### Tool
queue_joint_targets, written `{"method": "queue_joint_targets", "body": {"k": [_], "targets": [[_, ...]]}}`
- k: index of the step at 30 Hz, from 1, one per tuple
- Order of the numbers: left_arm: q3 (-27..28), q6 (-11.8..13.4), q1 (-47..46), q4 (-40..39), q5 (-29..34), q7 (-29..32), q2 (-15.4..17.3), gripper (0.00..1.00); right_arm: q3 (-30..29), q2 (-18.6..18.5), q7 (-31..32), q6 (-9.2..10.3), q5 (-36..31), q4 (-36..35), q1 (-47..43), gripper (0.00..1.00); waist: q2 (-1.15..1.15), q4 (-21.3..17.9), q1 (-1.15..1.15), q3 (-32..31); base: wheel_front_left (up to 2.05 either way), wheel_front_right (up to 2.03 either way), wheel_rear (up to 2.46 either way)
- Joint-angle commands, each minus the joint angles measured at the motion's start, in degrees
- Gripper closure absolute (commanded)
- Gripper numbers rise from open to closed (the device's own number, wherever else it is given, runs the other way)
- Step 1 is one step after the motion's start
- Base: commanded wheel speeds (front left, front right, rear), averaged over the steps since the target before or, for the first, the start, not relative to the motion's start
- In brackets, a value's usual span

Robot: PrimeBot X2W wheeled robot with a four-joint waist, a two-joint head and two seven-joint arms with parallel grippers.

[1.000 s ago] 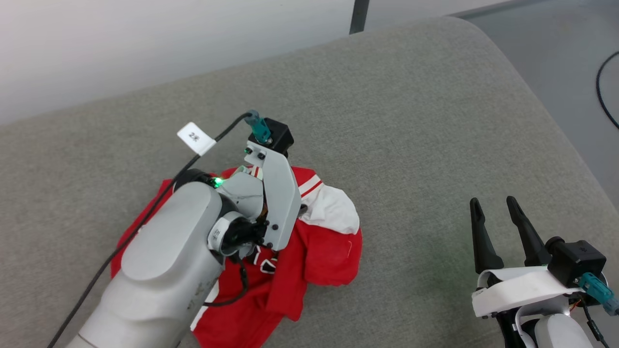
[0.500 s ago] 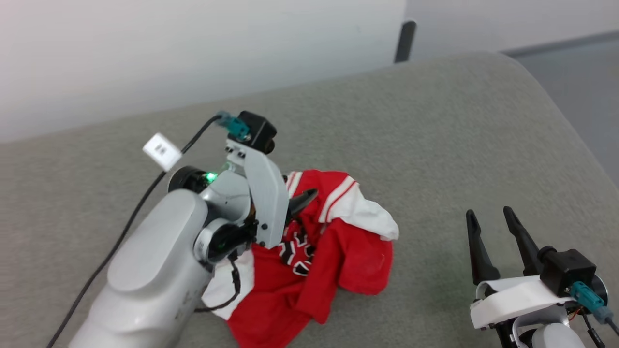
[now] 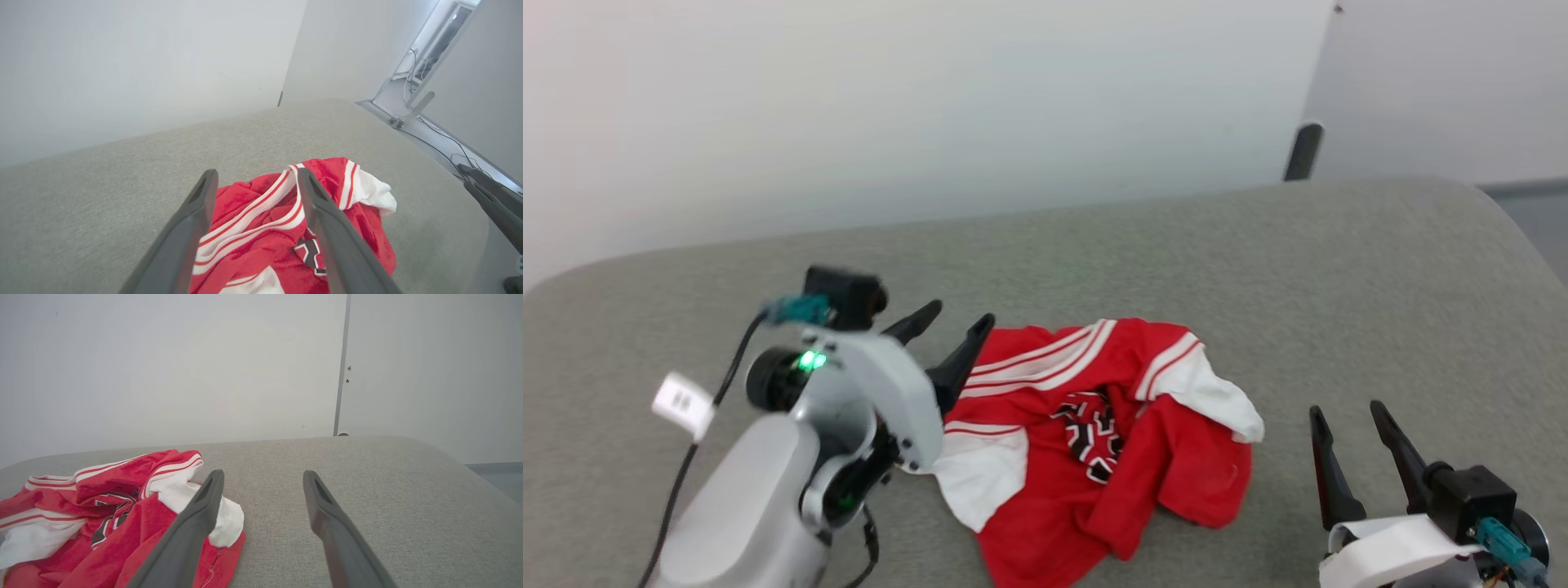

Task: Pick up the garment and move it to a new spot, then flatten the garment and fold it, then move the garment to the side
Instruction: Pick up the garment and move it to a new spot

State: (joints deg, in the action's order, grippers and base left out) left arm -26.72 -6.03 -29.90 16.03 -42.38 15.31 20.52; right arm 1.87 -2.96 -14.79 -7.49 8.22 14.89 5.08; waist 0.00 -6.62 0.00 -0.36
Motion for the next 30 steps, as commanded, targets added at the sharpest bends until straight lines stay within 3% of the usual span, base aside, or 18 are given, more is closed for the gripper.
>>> {"method": "queue_joint_targets", "body": {"k": [1,19,30], "targets": [[0.5,0.4,1.5,-0.1,0.2,-1.6,0.2,0.00,-0.4,0.0,-0.2,0.00,-0.5,0.2,-0.7,0.00,0.00,2.6,0.00,-2.2,0.00,0.00,0.00],[7.4,3.9,16.3,1.2,4.4,-25.6,4.6,0.00,-2.5,-0.3,-0.4,0.00,-1.2,2.7,-3.7,0.00,0.00,7.2,0.00,-5.5,0.00,0.00,0.00],[12.3,6.1,23.5,2.3,7.6,-30.4,3.9,0.00,-3.3,-0.3,-0.5,0.00,-1.6,2.9,-4.6,0.00,0.00,7.3,0.00,-5.9,0.00,0.00,0.00]]}}
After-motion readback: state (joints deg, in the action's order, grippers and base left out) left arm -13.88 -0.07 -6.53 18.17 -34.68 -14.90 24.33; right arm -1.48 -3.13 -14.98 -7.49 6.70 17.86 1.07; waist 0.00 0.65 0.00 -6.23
